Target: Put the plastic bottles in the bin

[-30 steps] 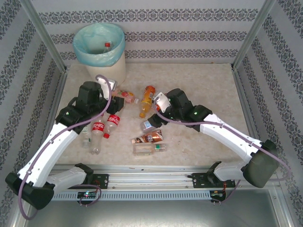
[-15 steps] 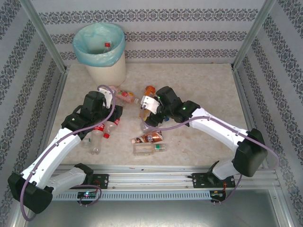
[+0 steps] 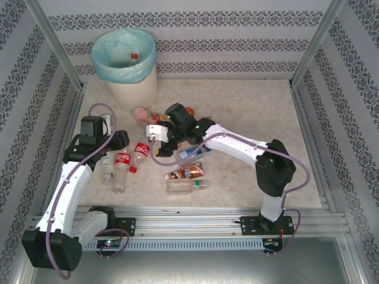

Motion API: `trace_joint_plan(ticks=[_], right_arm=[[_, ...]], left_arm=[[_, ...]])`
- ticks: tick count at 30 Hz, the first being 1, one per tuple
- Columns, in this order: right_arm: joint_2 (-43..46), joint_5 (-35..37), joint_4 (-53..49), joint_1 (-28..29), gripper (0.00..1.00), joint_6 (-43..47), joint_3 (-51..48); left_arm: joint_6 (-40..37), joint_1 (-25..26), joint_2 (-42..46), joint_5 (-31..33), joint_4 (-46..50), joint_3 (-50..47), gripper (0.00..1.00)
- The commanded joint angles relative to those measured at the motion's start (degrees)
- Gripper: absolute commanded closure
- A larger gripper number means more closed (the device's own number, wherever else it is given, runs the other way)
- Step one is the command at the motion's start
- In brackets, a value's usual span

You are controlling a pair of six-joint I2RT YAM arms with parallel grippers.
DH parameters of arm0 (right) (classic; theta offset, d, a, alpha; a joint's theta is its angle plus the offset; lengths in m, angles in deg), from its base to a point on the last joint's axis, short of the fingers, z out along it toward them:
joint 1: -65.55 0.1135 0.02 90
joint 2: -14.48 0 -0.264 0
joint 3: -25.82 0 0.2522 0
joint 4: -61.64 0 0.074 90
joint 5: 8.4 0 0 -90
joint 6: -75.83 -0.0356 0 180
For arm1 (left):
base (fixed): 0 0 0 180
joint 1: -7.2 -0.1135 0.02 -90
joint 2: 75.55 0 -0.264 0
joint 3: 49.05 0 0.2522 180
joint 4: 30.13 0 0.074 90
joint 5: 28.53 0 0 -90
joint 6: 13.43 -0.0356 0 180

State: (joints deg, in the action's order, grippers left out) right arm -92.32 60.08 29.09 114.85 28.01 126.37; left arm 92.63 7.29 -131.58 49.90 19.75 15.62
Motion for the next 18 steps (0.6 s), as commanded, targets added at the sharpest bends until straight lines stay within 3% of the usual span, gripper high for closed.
trace_joint_plan(ticks=[1,11,18], right_arm=[[-4.6,-3.2,0.8,1.6,0.16,6.3,4.2],[-19.9,1.1,-6.9,1.8,0.06,16.4,20.6],[-31.1,4.5,-18.4,1.9,0.02,20.3,36.2]], left_arm=[[3.8,-2.6,0.8,-7.3,-2.8,-2.9,0.44],[3.0,-4.5,2.5,-4.3,-3.6,-4.6,0.44],[2.5,-4.6,2.9,-3.5,-3.5,-4.8,0.43]])
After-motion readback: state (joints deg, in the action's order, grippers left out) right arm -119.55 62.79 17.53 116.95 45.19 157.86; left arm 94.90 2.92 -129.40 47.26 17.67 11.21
